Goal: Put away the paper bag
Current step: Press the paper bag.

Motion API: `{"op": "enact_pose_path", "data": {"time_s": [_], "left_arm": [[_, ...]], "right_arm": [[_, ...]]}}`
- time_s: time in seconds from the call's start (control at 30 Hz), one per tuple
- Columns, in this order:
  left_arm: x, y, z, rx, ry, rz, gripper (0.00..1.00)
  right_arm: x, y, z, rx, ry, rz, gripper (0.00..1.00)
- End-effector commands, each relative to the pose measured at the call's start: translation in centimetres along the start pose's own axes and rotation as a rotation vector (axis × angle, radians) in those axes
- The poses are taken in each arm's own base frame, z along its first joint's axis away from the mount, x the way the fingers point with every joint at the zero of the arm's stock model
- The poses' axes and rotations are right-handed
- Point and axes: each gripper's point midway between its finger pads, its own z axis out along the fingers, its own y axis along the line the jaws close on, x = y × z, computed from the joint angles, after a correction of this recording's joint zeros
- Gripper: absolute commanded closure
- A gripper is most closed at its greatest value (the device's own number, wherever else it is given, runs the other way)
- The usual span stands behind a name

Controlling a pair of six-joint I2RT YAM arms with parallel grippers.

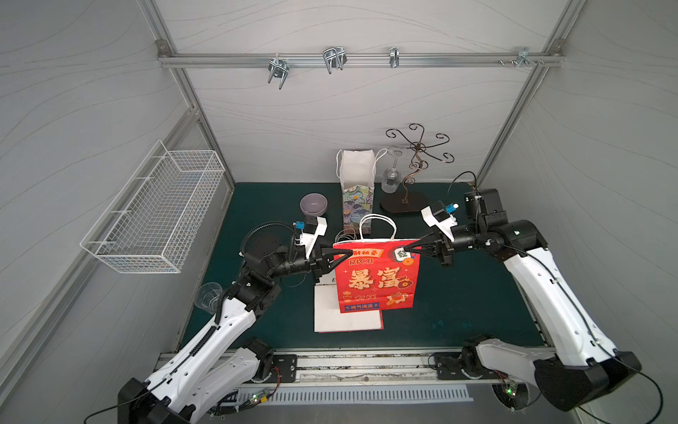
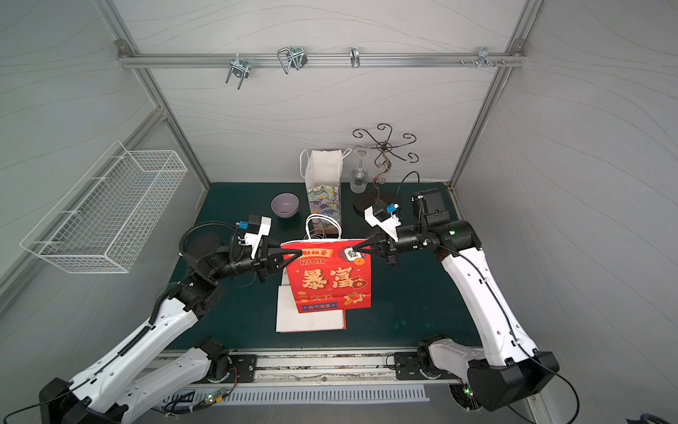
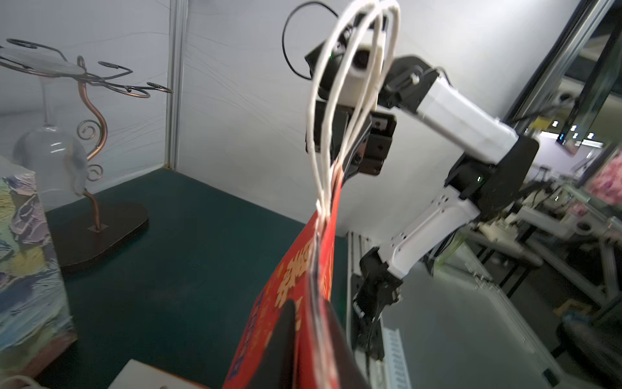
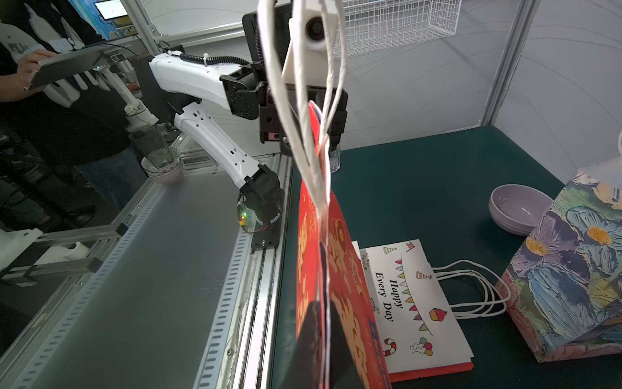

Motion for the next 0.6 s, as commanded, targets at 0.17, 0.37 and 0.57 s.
{"op": "enact_pose_path", "data": {"time_s": [0.17, 0.37, 0.57], "left_arm": [[-2.7, -1.6, -0.2, 0.054, -0.058, 0.07, 1.0], [-3.8, -1.5, -0.4, 0.038, -0.118, 0.076, 1.0], [-3.9, -1.1, -0.4, 0.022, -0.133, 0.053, 1.0]], "right_arm": [[-0.2, 0.7, -0.5, 0.01, -0.05, 0.062, 0.52], [0.3, 1.4, -0.4, -0.006, -0.108, 0.097, 0.44], [-0.3, 1.6, -0.5, -0.028, -0.145, 0.081, 0.86]]}}
